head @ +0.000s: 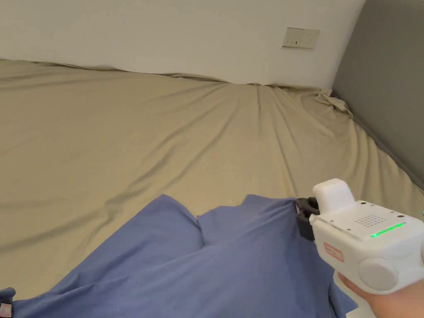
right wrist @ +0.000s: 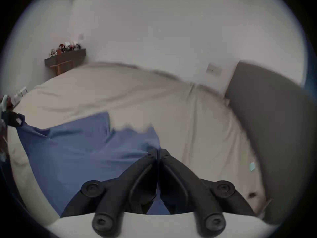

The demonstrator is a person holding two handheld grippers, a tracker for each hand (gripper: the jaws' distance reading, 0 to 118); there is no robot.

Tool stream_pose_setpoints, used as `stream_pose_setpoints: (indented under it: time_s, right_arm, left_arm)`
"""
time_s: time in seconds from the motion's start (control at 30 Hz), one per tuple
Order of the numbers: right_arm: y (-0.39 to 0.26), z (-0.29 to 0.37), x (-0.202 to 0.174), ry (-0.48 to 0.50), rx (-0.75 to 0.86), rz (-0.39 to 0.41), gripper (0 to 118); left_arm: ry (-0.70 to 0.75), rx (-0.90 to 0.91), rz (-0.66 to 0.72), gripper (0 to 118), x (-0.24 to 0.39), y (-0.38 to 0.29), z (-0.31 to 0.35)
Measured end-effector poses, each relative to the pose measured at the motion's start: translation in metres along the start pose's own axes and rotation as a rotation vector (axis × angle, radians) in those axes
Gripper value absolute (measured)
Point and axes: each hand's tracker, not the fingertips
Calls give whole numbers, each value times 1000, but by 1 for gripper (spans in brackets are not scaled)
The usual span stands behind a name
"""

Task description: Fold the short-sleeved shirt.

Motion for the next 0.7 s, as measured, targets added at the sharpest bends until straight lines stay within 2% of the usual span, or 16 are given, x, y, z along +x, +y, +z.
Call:
stream_pose_setpoints:
  time_s: [0.03,0.07,0.2,0.33,0.43,0.5,0.57,0.67,0.7]
  right_arm:
    - [16,23,-1,-33,52,60,4]
    - [26,40,0,-46,94,83,4]
    - [71,102,16,-104,243,64,4]
    - [118,135,42,-204,318,38,4]
    - [153,158,57,-315,371,80,4]
    - [176,172,70,-303,420,20,4]
    - [198,182,81,-312,450,12,4]
    - [227,185,95,-397,452,52,4]
    - [234,184,104,-396,448,43,4]
  left_arm:
    - [5,6,-10,2,2,6,1]
    - [-5,16,-1,2,5,9,2]
    - [-86,97,74,2,18,33,14]
    - [-233,215,127,2,45,97,37]
    - [-306,333,97,2,71,156,66]
    - [-380,383,129,2,84,194,81]
    - [-387,437,109,2,101,228,97]
    - [-328,516,76,2,119,267,117]
    - [-298,535,117,2,117,281,121]
